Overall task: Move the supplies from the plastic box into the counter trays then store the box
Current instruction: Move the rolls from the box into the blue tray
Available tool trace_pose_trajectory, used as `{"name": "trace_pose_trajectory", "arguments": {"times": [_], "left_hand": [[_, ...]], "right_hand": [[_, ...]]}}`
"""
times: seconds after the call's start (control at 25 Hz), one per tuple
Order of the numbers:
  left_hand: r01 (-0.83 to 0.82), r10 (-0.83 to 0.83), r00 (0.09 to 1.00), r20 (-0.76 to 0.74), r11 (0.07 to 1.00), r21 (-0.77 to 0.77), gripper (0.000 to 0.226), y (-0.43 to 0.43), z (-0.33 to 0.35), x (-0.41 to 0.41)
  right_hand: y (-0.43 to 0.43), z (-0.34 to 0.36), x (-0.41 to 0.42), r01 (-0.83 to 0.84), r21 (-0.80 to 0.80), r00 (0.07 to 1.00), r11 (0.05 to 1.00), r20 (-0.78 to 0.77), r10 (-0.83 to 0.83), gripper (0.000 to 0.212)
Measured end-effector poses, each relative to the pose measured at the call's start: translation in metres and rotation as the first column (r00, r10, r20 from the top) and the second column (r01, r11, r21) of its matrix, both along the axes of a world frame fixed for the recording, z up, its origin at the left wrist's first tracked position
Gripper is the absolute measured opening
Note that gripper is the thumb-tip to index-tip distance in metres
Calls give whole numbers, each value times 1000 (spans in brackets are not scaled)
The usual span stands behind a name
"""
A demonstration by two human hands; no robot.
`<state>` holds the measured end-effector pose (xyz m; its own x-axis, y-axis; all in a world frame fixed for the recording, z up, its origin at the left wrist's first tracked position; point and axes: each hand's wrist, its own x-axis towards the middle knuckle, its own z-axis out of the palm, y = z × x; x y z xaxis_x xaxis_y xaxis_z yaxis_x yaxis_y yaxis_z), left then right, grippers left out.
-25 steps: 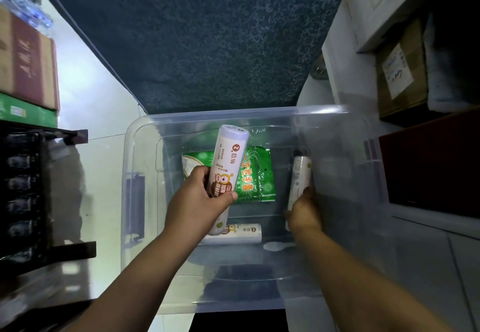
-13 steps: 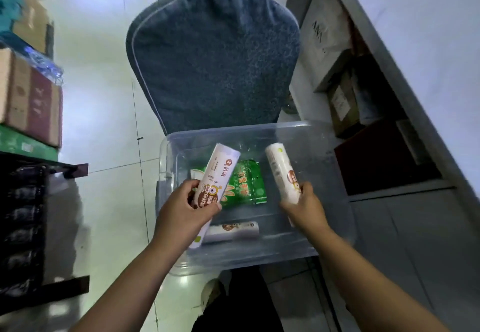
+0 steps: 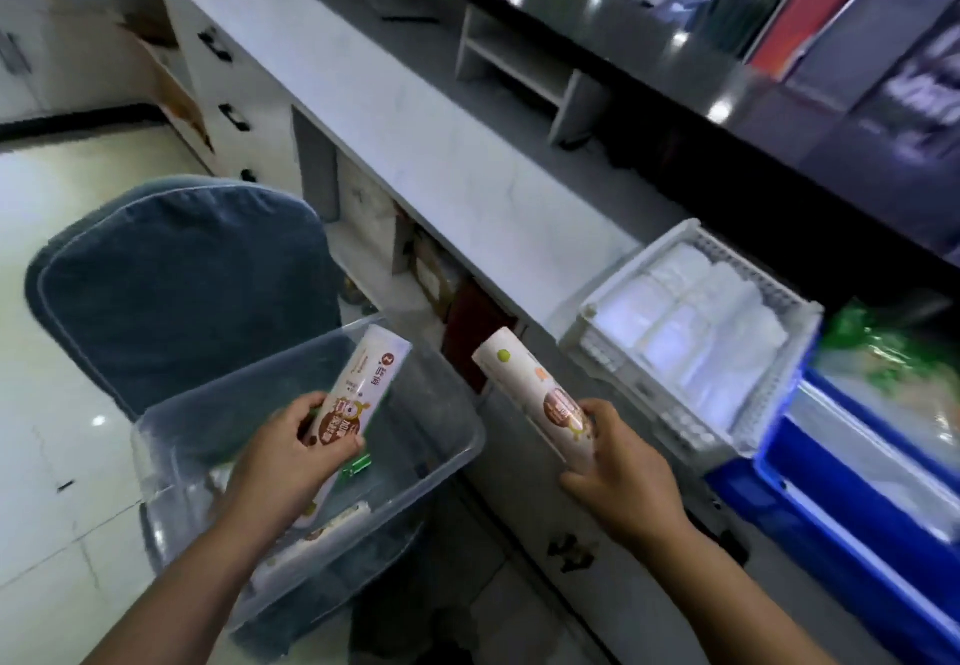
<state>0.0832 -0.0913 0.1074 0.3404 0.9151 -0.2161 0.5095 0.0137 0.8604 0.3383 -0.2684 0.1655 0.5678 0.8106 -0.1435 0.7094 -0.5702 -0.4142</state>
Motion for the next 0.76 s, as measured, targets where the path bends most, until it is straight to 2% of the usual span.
{"name": "trace_pose_trajectory", "arguments": {"times": [0.2,0.52,0.6,0.76], "left_hand": [[223,-228,972,55,971,83,44,-38,40,69],[380,-392,917,76,915,139,42,-111,74,183],[394,-406,911,74,909,138,42,-128,76,207],[367,-377,924,66,921,130,46,-155,77,245]], "right_hand": [[-106,39,41,205,43,973,978,101,-208,62],[-244,53,133,389,77,889,918,232,-396,57],[-264,50,163,409,27,874,912,278,-400,55],[-279,35,216,313,-84,905,946,327,-270,55]]}}
